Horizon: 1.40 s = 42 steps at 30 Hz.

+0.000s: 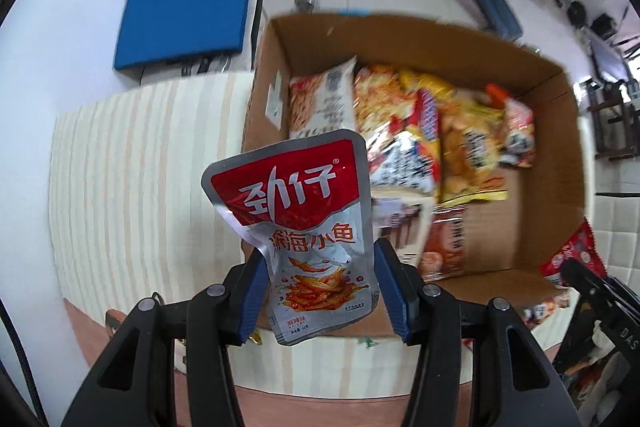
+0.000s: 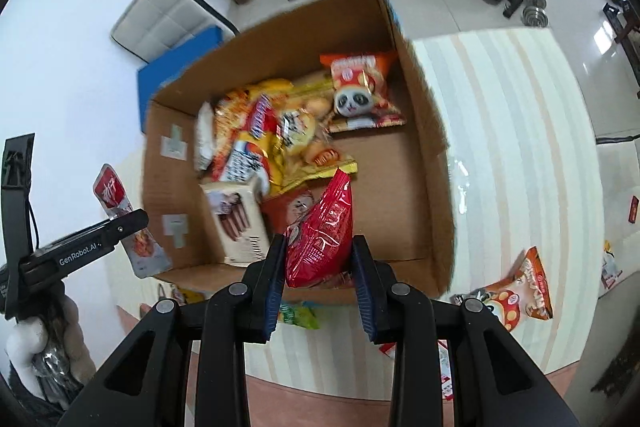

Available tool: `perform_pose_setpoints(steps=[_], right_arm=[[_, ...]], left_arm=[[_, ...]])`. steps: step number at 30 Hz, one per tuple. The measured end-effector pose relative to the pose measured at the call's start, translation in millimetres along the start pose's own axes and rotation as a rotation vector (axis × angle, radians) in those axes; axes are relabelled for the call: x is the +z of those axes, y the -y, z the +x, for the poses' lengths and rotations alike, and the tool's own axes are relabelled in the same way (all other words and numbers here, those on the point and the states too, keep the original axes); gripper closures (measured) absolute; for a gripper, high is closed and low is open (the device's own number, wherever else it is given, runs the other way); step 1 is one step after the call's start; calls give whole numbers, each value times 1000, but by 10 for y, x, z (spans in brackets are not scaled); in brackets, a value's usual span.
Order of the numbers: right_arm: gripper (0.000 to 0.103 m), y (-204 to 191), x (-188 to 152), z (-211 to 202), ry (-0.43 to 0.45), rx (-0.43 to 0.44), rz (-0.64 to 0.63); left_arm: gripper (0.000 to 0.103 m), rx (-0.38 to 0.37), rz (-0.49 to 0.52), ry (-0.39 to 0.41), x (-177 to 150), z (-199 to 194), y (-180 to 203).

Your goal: Organize snacks

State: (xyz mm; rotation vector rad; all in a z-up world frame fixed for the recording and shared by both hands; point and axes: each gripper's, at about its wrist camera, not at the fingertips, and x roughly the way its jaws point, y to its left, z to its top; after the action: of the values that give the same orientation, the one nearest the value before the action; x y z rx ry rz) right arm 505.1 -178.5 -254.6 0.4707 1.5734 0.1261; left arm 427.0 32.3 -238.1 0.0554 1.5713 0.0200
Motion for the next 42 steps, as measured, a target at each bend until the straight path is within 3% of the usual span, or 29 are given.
perform_pose_setpoints(steps=[7,8,9,10,11,14,17,20,21,25,30,35,39,42], right_arm=[[61,-22,86,325,-79,-36,2],[50,-37,83,342,-85,-39,-1],[30,-39,85,349,-88,-43,-2],[21,-46,90,346,-84,-46,-7],[14,-57,90,340,-82,-51,-11],[14,-91,91,288,-78,-55,-25],[13,-143,63,196,-61,-71,-48],[11,-208,-10,47,-25,-63,-81],[11,-242,-61,-17,-16,-48,-106],[11,-330,-416,-178,-42,-34,-229],[11,-22,-1000,-13,-114,-152,-292],[11,514,-1404,547,-266,-251,-271],[17,773,-1552,918,-333,-291,-272],[15,838,-1615,1103,-353,-307,-289]], left_arm=[[50,10,-1,-93,31,331,-27],[49,5,-8,-94,28,336,-36],[47,-18,-20,-102,15,346,-54],[42,-32,-24,-109,6,357,-58],[31,-42,-23,-108,-9,353,-56],[28,-58,-19,-83,-57,266,-48],[15,-69,-18,-63,-104,212,-29],[15,-83,-7,-7,-196,28,18],[15,-89,6,34,-244,-70,48],[15,14,59,260,-577,-506,182],[15,12,72,386,-1122,-597,351],[15,29,69,367,-1636,-208,574],[15,26,42,243,-1835,271,635],[15,12,8,177,-1921,490,585]])
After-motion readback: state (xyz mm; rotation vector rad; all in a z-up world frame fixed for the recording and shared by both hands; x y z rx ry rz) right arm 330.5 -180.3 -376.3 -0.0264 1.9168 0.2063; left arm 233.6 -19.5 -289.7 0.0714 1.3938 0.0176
